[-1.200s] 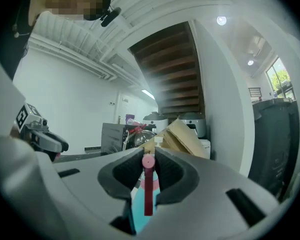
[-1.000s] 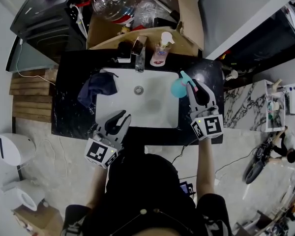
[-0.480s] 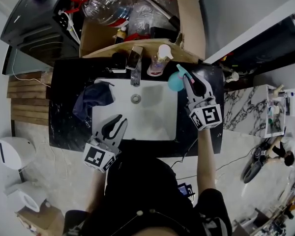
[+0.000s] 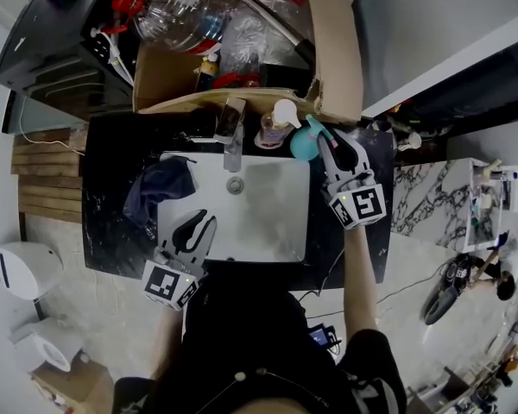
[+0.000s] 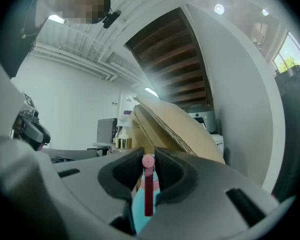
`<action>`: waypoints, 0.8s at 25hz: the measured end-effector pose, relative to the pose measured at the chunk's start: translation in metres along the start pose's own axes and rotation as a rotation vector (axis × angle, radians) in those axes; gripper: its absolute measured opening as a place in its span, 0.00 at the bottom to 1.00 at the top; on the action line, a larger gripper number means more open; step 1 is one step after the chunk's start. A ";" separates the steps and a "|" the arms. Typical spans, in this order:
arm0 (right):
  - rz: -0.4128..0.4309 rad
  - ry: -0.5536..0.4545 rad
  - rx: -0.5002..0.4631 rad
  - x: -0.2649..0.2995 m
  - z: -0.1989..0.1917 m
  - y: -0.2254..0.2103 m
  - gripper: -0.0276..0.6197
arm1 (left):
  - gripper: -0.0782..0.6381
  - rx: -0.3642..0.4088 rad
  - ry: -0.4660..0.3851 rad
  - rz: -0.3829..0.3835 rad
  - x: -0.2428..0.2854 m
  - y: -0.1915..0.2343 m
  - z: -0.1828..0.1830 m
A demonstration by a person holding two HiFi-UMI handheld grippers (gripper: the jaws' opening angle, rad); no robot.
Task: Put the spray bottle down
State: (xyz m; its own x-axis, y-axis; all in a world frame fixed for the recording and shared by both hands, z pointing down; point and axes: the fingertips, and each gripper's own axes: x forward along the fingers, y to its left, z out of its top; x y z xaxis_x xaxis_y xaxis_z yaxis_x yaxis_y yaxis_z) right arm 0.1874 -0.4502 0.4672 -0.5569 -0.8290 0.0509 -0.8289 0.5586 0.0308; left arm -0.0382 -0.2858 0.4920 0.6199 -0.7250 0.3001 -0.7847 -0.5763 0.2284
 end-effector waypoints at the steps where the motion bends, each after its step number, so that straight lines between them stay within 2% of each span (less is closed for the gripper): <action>1: -0.004 -0.003 0.006 0.002 -0.001 -0.002 0.15 | 0.22 -0.002 0.001 0.004 0.000 0.001 0.000; 5: -0.013 -0.017 0.034 0.006 -0.002 -0.007 0.15 | 0.22 -0.009 0.009 0.017 0.000 0.006 -0.003; 11: -0.023 0.013 0.056 0.000 -0.002 -0.010 0.16 | 0.22 -0.015 0.008 0.007 -0.002 0.002 -0.004; 14: -0.018 0.022 0.049 -0.003 0.002 -0.008 0.26 | 0.21 -0.011 -0.002 -0.007 -0.001 0.001 -0.002; 18: -0.024 0.047 0.045 -0.009 0.005 -0.006 0.30 | 0.22 -0.010 -0.019 -0.023 -0.004 -0.001 0.001; 20: -0.042 0.056 0.023 -0.015 0.011 -0.003 0.36 | 0.22 -0.010 -0.029 -0.030 -0.007 -0.001 0.002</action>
State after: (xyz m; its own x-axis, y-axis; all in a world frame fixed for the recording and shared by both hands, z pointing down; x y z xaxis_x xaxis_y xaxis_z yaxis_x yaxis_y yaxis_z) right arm 0.1978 -0.4396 0.4559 -0.5186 -0.8484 0.1059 -0.8526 0.5225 0.0111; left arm -0.0416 -0.2810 0.4881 0.6430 -0.7180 0.2665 -0.7656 -0.5942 0.2465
